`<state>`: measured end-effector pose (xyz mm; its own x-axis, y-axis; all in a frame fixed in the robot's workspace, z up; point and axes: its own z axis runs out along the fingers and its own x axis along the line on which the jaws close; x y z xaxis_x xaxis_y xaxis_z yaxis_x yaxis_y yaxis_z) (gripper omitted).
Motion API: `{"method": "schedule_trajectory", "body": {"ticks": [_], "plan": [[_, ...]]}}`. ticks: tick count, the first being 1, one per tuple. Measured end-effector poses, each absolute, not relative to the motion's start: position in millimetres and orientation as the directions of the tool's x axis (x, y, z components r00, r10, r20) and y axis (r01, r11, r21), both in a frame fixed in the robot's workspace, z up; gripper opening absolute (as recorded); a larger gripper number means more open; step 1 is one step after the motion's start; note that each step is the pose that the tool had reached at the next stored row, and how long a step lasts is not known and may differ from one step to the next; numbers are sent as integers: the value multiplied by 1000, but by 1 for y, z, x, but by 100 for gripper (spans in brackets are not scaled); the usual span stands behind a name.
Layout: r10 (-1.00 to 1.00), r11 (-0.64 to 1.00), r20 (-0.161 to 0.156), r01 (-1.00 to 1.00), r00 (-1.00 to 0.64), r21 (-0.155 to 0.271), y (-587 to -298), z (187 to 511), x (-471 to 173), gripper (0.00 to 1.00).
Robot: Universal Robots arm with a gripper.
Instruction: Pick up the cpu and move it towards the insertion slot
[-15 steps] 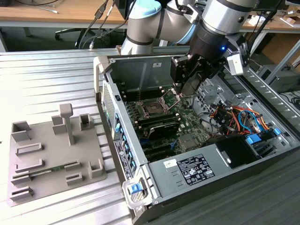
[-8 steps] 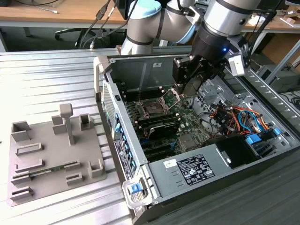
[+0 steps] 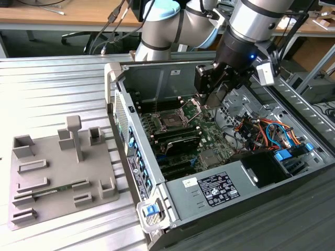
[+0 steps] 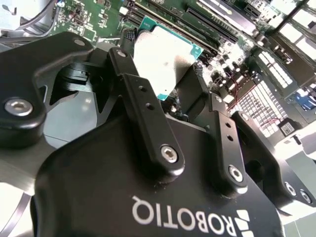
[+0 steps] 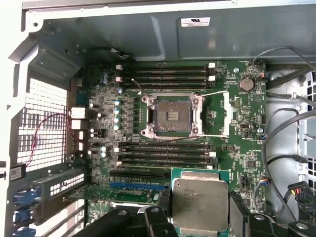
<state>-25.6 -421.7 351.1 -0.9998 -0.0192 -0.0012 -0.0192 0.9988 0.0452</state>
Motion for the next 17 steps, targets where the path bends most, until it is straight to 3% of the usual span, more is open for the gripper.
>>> {"method": "schedule_trajectory", "body": {"ticks": [17], "plan": [[-19,999,-1,-19,-1000,45,-420,343,-16,55]]}}
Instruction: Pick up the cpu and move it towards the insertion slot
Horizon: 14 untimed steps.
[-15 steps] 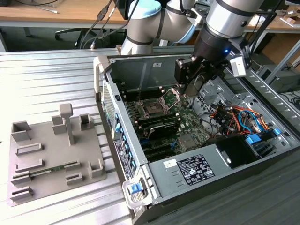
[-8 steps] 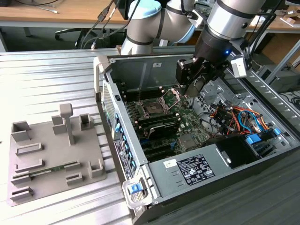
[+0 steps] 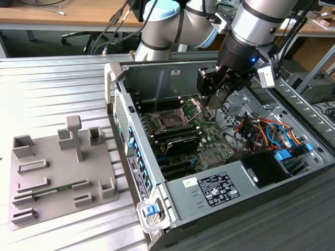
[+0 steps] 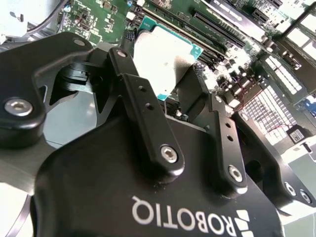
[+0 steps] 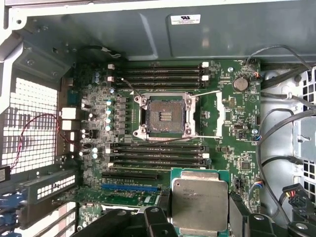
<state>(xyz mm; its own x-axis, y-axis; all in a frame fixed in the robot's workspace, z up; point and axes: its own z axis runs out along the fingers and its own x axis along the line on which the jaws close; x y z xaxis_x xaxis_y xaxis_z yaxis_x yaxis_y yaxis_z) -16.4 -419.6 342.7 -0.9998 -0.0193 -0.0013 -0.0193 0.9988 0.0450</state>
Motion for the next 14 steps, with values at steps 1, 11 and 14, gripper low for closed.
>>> {"method": "schedule_trajectory", "body": {"ticks": [1,11,14], "plan": [[-19,999,-1,-19,-1000,45,-419,343,-16,55],[-19,999,-1,-19,-1000,45,-408,339,-16,55],[-19,999,-1,-19,-1000,45,-407,338,-16,55]]}}
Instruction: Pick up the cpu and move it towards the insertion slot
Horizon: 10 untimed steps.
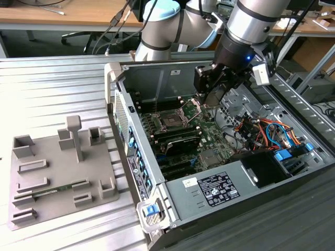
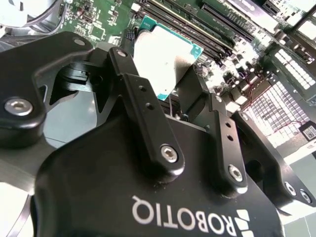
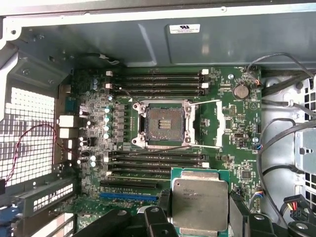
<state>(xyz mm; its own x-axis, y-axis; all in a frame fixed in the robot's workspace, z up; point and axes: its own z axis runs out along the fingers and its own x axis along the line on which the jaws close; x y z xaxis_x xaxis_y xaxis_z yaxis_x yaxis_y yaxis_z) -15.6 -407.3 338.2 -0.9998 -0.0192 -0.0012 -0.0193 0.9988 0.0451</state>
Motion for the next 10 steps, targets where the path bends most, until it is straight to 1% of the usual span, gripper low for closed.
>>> {"method": "schedule_trajectory", "body": {"ticks": [10], "plan": [[-19,999,-1,-19,-1000,45,-406,335,-15,55]]}}
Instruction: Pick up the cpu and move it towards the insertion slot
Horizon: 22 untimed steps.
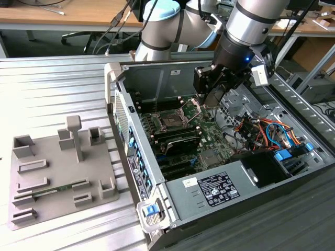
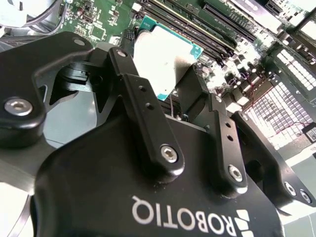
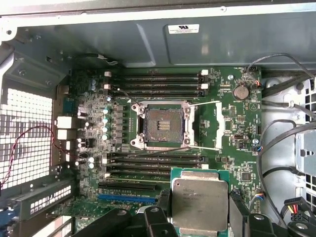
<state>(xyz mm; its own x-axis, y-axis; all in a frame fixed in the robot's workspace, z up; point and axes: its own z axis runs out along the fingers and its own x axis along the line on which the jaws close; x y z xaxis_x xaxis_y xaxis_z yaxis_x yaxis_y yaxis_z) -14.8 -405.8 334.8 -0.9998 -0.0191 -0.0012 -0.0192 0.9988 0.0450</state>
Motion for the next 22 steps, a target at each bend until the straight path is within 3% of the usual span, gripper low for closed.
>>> {"method": "schedule_trajectory", "body": {"ticks": [22], "plan": [[-19,999,-1,-19,-1000,45,-404,327,-13,55]]}}
